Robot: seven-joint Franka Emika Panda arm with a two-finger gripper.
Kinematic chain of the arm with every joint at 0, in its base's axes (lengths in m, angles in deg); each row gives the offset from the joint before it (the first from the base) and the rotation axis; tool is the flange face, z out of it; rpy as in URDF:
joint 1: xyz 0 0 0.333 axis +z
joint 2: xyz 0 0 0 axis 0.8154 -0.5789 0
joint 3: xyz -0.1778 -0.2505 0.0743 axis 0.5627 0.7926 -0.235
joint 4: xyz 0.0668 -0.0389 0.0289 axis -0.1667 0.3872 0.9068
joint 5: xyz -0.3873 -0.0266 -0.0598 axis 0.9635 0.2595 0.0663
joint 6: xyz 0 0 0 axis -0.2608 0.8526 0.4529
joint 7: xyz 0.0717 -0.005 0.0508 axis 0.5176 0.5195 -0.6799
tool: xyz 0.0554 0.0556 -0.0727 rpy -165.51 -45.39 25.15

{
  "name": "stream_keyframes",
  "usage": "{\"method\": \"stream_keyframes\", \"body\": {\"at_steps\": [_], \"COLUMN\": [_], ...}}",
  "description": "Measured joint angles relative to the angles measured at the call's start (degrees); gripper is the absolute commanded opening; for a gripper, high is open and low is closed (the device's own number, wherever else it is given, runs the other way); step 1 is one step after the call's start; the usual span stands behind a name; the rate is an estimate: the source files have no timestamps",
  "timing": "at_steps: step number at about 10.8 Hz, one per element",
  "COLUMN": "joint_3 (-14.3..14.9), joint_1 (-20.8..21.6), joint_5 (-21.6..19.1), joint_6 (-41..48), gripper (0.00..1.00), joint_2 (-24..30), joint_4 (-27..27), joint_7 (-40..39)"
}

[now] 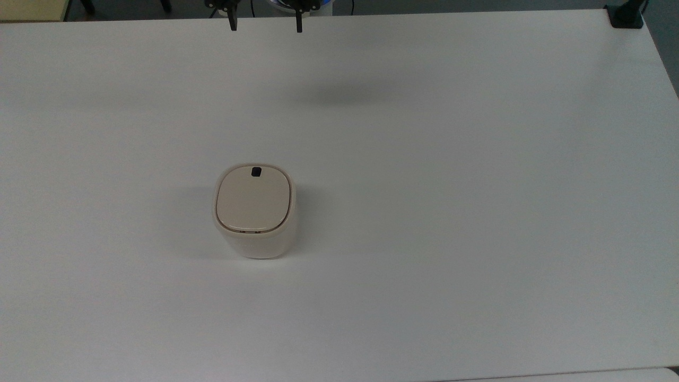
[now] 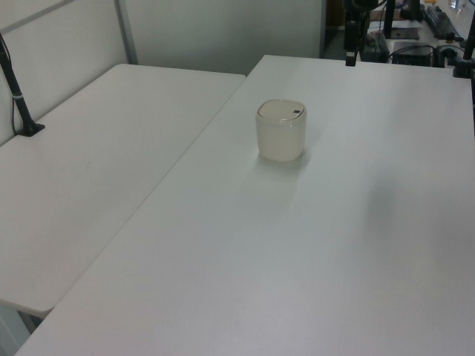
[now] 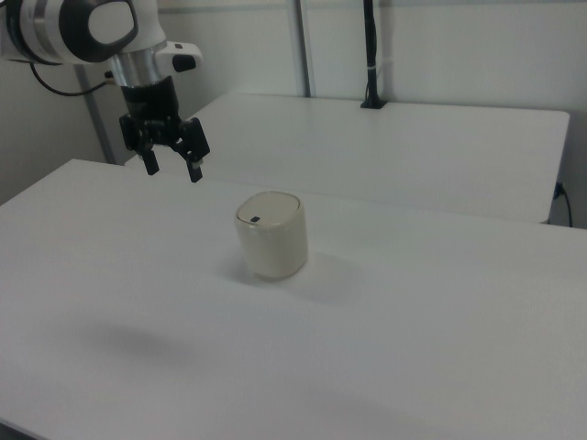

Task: Open the trash bin
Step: 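Move the gripper over the cream trash bin toward its lid tab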

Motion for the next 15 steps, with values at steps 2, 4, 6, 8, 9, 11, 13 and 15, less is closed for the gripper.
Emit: {"method": "stream_keyframes", "body": {"at_steps": [2,4,6,8,9,11,13,15], "joint_3": [-0.3,-0.7,-0.7,-0.7,-0.7,-0.7,-0.7,-0.7], "joint_1": [0.2,1.1,1.3,1.3,1.3,1.3,1.3,1.3], "joint_5": [0.0,0.1,0.2,0.2,0.4,0.5,0.5,0.5], "joint_6": [0.0,0.0,0.0,0.0,0.0,0.0,0.0,0.0], "gripper": [1.00,1.00,1.00,0.52,0.29,0.00,0.00,0.00], "joint_2": [0.0,0.0,0.0,0.0,0.0,0.0,0.0,0.0], "joint_4": [0.3,0.5,0.5,0.5,0.5,0.5,0.5,0.5], "joint_7": [0.0,0.0,0.0,0.0,0.0,-0.4,-0.8,-0.8]}}
